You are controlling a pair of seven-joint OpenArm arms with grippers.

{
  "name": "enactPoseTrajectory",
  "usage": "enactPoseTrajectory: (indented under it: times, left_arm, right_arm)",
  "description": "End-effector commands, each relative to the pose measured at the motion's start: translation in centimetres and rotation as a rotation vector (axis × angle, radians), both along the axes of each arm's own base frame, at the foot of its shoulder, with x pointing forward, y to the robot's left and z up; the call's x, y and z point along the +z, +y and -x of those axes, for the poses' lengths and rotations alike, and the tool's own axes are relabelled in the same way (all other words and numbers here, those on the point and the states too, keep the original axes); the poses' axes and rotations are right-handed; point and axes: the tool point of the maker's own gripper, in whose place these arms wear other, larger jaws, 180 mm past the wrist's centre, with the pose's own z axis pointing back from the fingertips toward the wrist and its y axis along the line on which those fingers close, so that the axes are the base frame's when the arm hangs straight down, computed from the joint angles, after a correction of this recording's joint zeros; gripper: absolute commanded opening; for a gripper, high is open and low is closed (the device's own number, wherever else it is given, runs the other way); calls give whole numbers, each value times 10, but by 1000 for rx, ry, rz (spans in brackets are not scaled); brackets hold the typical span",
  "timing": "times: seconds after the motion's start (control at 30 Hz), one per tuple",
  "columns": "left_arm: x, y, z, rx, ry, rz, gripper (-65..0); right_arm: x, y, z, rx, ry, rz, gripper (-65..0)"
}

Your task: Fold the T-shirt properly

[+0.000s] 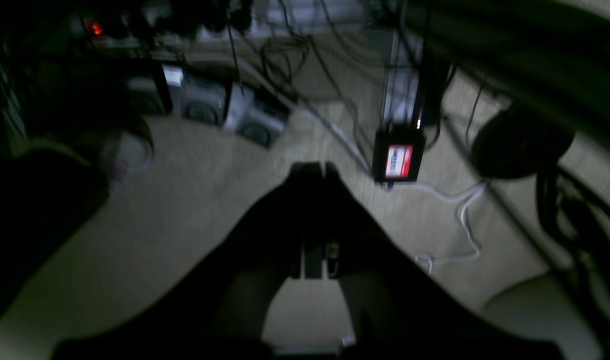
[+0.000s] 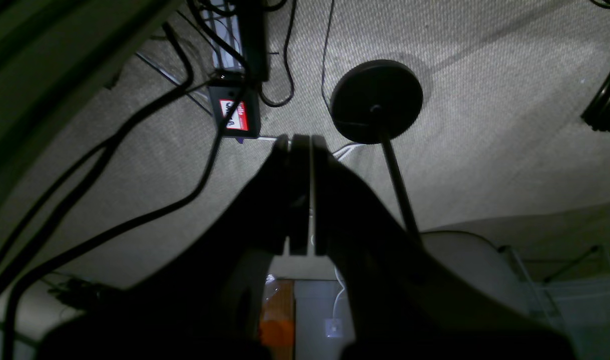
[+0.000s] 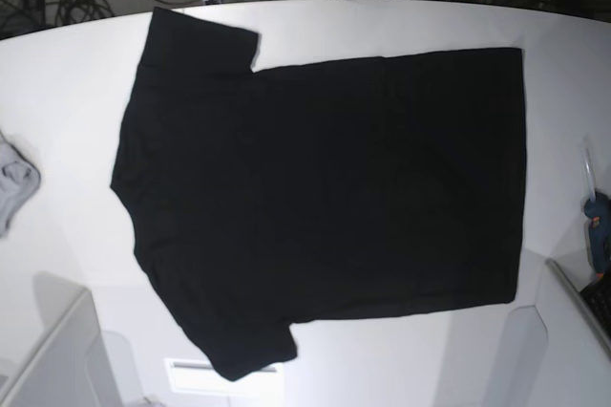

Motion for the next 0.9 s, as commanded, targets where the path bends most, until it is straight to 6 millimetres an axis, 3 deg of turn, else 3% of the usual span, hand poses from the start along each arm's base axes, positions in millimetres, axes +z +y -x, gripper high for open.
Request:
enactPoseTrajectory:
  times: [0.0, 0.2, 0.3, 0.43, 0.5, 0.63, 0.7, 0.77, 0.87]
  left_arm:
    - [0, 3, -1, -4, 1, -8, -647]
    - [0, 3, 3, 0, 1, -9, -650]
    - [1, 4, 11, -5, 10, -10, -650]
    - [2, 9, 3, -11, -36, -16, -647]
    - [2, 8, -2, -7, -59, -15, -647]
    - [2, 8, -6, -9, -68, -15, -645]
    - [2, 8, -7, -9, -68, -13, -643]
    - [3, 8, -7, -5, -74, -13, -643]
    - [3, 9, -6, -5, -74, -14, -587]
  right_arm:
    - [0, 3, 5, 2, 12, -3, -650]
    - [0, 2, 6, -1, 14, -2, -650]
    - [1, 0, 16, -3, 28, 1, -650]
    - [1, 0, 15, -5, 27, 1, -641]
    - [1, 3, 16, -5, 28, -3, -573]
    - [1, 5, 22, -3, 37, -8, -303]
    - [2, 5, 31, 3, 44, -8, -228]
    - [1, 3, 28, 2, 19, -6, -240]
    - [2, 0, 28, 2, -10, -1, -360]
